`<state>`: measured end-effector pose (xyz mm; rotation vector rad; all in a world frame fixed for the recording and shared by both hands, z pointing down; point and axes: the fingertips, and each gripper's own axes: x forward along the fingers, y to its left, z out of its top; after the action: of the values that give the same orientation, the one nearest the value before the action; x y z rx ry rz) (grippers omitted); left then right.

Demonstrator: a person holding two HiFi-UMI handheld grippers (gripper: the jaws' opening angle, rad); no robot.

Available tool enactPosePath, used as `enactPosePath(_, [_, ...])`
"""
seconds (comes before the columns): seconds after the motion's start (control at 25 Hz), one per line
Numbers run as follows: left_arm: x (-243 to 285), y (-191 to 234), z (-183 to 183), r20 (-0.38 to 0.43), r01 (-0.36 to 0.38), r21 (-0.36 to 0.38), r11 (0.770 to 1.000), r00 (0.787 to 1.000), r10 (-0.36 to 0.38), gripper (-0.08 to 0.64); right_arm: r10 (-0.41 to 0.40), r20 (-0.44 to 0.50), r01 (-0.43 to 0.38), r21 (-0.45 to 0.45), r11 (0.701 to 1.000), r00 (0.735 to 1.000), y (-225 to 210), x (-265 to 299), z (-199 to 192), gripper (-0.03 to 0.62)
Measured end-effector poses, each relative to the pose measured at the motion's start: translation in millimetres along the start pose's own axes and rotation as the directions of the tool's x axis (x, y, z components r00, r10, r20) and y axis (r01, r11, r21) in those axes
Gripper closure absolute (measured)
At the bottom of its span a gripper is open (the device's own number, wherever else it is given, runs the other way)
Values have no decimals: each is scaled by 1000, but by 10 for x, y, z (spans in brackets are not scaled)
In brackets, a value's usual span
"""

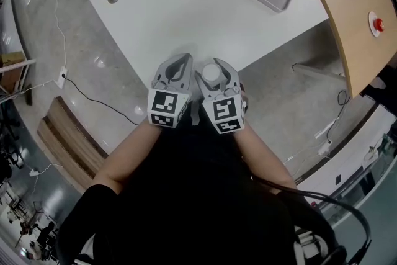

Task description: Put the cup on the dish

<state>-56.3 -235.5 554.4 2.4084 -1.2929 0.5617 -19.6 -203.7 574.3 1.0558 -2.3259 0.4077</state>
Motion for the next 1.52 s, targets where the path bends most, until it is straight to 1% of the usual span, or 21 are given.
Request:
enactPosePath(0.2, [-99,-166,390,72,10,26,1000,997,-12,554,2,17,-2,4,1000,1000,-81,-328,300,357])
enactPosePath(0.48, [-346,-309,1020,179,29,97,995,983,-46,554,1,77,-1,-9,1000,997,-116,-778,839,357])
enactPosePath(0.6, [-508,-392,1284,220,32,96,995,974,-52,554,5,101,-3,-15,1000,995,-111,-991,1056,357])
enactPosePath(0.76, [-649,-451,1672,286,32,86,996,957,-55,554,8,137,-4,-27,1000,991,-156,-1188,1312,357])
enactPosePath(0.96, [-709,-569,2011,344,32,82,996,937,-58,554,13,157,-6,-44,999,987,-246,-1346,1442,357])
enactPosePath(1.16, [-684,-758,2117,366,30,80,996,929,-58,554,14,160,-5,-59,998,987,-352,-1509,1466,357])
enactPosePath(1.52, [-699,-903,1912,351,23,48,999,935,-39,554,11,145,-3,-55,998,989,-376,-1607,1352,357])
